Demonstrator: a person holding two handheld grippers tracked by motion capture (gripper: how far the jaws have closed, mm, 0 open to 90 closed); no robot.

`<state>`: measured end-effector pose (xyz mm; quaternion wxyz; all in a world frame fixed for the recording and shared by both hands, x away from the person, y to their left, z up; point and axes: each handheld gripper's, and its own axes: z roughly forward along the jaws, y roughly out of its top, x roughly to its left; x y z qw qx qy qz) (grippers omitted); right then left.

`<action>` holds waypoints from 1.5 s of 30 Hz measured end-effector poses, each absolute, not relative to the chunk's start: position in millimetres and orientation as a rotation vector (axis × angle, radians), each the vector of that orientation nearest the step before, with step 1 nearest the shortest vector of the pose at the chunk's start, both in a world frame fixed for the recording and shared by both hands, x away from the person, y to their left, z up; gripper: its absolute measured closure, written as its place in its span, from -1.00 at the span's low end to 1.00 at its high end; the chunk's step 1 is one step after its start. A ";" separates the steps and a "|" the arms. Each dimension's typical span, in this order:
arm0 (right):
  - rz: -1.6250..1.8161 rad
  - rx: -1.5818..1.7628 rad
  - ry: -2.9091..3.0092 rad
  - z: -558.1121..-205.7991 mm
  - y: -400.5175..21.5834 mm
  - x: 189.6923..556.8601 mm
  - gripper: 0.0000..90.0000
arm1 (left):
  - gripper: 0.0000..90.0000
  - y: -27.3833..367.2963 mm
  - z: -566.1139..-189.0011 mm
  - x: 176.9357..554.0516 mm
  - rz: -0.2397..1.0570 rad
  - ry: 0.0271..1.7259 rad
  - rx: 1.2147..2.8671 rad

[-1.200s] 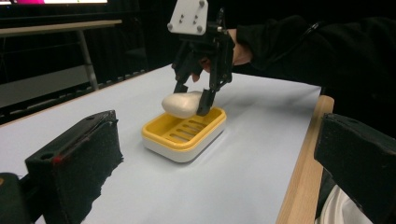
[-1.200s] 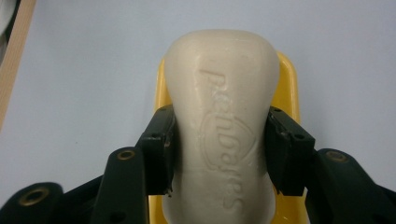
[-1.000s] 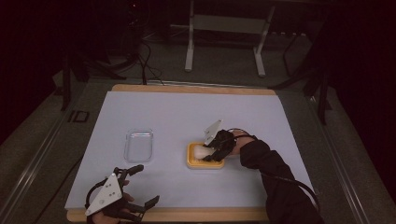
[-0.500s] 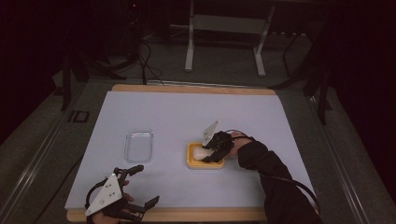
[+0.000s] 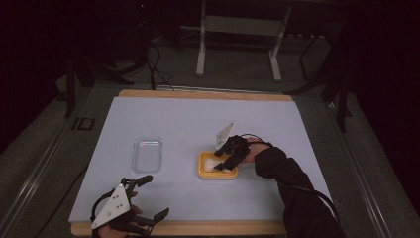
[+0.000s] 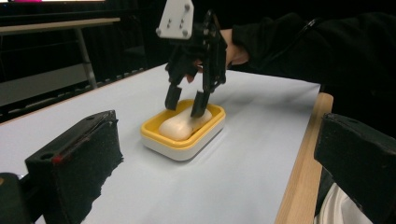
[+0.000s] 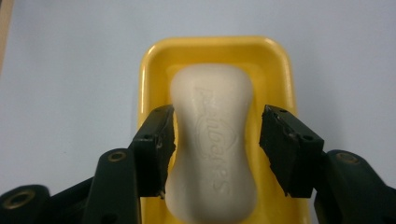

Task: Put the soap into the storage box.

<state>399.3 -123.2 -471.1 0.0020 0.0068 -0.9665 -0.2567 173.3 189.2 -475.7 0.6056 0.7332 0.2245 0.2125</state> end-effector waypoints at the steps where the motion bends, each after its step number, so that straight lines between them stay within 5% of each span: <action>1: -0.812 0.011 -3.035 -468.0 -123.8 398.8 -0.01 | -0.98 189.3 -475.7 173.3 0.492 0.519 1.696; 14: -0.783 -0.199 -3.107 -451.4 -126.2 396.1 -0.29 | -0.98 189.0 -476.1 174.1 0.489 0.522 1.699; 25: -0.737 -0.457 -3.103 -445.4 -134.3 401.4 -0.72 | -0.98 189.0 -476.1 173.9 0.489 0.524 1.699; 45: -0.876 -0.821 -3.159 -441.0 -172.5 375.7 -0.72 | -0.98 189.0 -476.2 173.5 0.491 0.528 1.701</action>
